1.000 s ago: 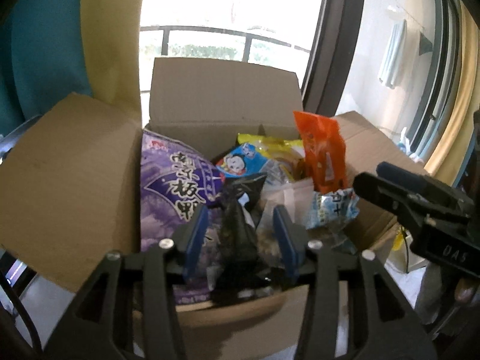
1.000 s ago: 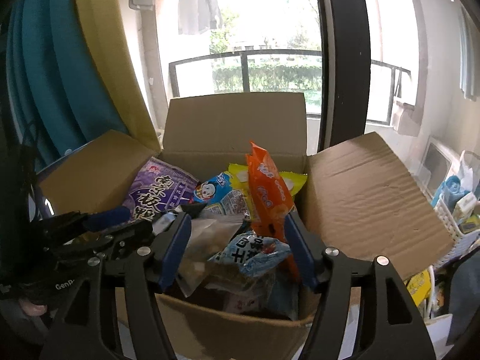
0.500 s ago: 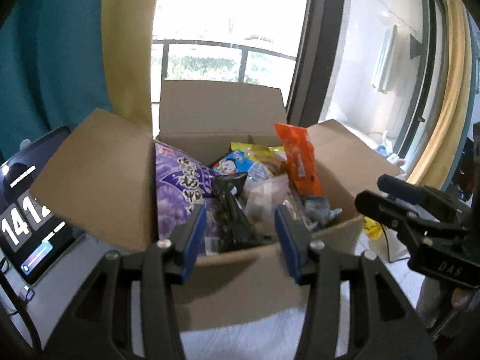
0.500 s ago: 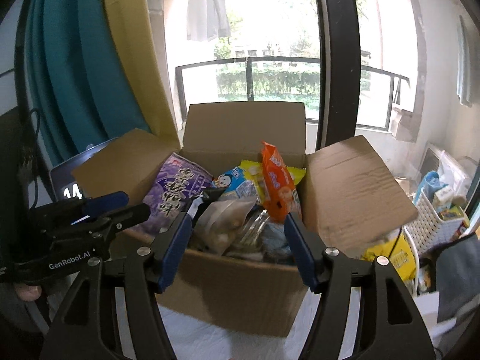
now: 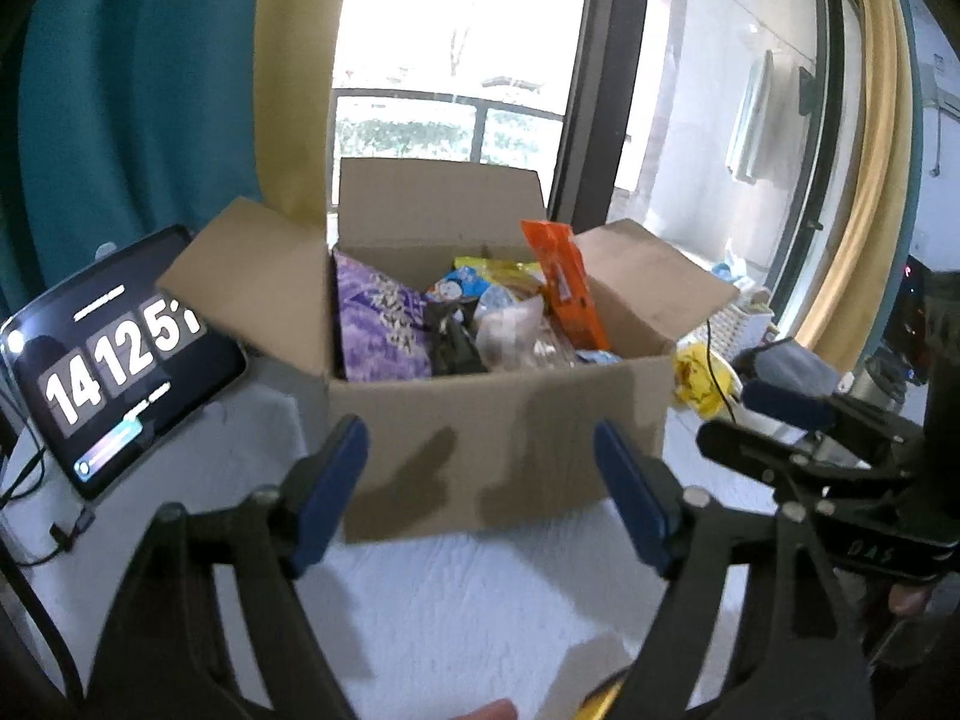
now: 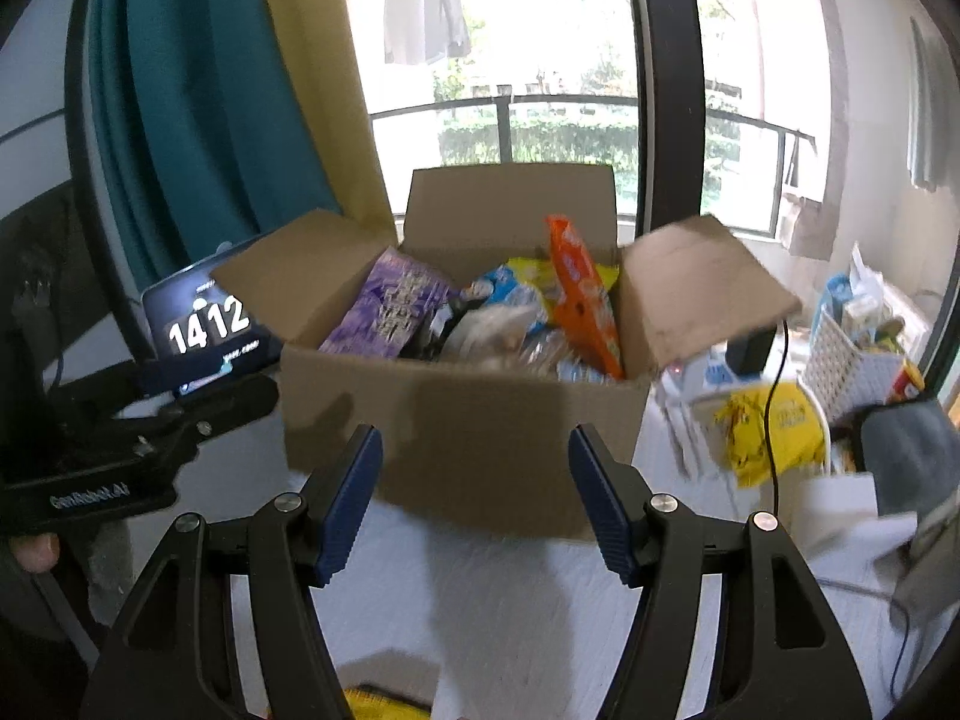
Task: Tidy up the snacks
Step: 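Move both tools back toward the yellow chip bag on the table, then grasp the yellow chip bag with the right tool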
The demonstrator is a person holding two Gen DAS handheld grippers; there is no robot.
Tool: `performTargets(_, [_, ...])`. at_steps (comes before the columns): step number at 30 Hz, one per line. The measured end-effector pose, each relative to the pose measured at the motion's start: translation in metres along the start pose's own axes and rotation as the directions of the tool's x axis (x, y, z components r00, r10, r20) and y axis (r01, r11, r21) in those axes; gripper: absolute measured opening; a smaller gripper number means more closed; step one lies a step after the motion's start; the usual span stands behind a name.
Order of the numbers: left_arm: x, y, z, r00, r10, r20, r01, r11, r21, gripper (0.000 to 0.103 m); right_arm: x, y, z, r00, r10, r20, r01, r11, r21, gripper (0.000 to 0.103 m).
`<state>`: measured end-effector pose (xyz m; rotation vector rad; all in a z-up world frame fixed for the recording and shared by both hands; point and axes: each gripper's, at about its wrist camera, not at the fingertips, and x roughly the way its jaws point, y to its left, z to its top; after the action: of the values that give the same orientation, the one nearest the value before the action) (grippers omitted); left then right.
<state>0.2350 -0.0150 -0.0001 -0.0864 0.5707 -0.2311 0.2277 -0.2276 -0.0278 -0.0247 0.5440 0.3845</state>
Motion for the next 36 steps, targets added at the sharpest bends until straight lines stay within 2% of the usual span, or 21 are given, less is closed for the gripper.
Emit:
performTargets(11, [-0.025,0.012,-0.043,0.999,0.004,-0.045,-0.005,0.999,-0.033,0.079,-0.009,0.016,-0.063,0.993,0.026,-0.114,-0.022,0.999,0.033,0.068])
performTargets(20, [-0.034,0.021,-0.096,0.991,0.011,-0.135,-0.021,0.997,-0.073,0.079,-0.004,0.034,-0.121,0.967,0.072,-0.245,-0.056,0.996,0.070,0.068])
performTargets(36, [-0.061,0.043,-0.158,0.972,0.056,-0.226,-0.076,0.994,-0.082,0.079,0.004,0.075,-0.167,0.925,0.098,-0.368,-0.086,0.995,0.049,0.078])
